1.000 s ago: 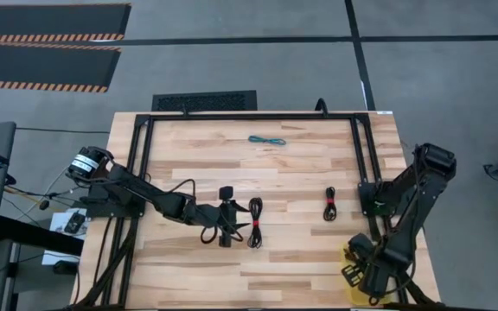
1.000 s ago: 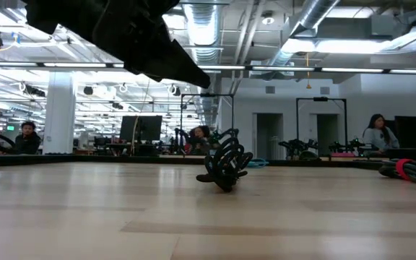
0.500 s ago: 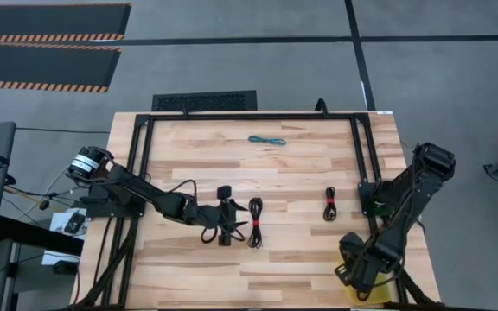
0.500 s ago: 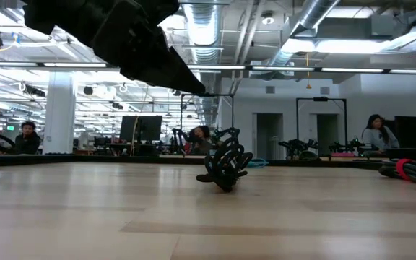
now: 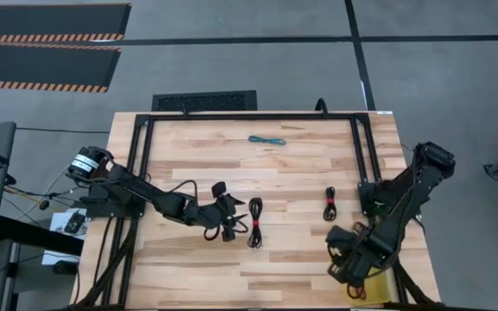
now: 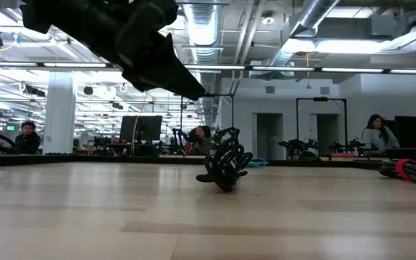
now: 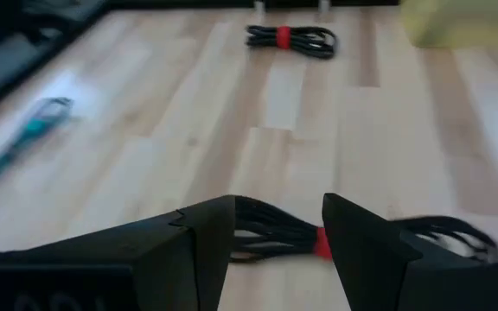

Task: Pick and place USB-C Cables
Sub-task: Put the blue charger cable into the yellow bin

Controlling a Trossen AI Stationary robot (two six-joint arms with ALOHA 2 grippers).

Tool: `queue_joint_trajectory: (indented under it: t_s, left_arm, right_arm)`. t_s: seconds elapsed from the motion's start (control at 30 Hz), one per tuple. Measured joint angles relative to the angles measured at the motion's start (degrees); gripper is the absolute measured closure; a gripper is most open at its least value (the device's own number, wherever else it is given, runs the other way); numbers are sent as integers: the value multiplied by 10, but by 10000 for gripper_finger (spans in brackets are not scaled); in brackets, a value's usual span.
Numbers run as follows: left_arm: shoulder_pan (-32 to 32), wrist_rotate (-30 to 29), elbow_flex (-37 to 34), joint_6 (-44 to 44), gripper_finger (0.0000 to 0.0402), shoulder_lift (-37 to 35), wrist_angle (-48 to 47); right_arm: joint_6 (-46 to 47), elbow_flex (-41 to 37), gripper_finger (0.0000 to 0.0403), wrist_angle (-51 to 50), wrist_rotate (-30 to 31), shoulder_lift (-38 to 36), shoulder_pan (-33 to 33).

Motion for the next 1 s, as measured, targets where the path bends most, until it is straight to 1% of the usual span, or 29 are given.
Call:
queue_joint_trajectory:
  t_s: [0.1,0.17,0.2,0.27,0.33,0.37,0.43,0.5,0.6,0.7,0.77,0.87,1.0]
  left_arm:
    - [29,-25,0,45,233,0,16]
    - [70,-15,3,67,233,0,34]
    - [95,13,6,73,233,0,34]
    - [154,96,12,75,233,0,33]
    - [213,172,19,79,233,0,34]
    - [240,193,22,87,233,0,34]
    - [289,214,30,111,233,0,34]
    - [333,237,42,138,233,0,33]
    - [390,299,58,157,233,0,34]
    - [427,341,71,167,233,0,41]
    - [443,356,81,182,233,3,54]
    - [461,383,114,194,233,37,57]
    - [466,410,177,209,233,105,55]
  right_arm:
    - [-74,2,190,-14,75,0,-42]
    - [-102,2,193,-28,101,0,-77]
    - [-108,2,194,-36,114,0,-96]
    - [-115,2,197,-38,147,0,-130]
    - [-144,2,200,-36,175,0,-156]
    - [-166,2,201,-38,185,0,-167]
    - [-201,2,203,-45,208,0,-182]
    - [-220,-3,206,-45,249,0,-193]
    - [-233,-21,210,-45,319,0,-209]
    - [-232,-49,213,-32,370,0,-230]
    - [-237,-73,215,-14,379,0,-250]
    - [-273,-110,216,36,386,0,-283]
    - [-358,-153,216,128,394,0,-341]
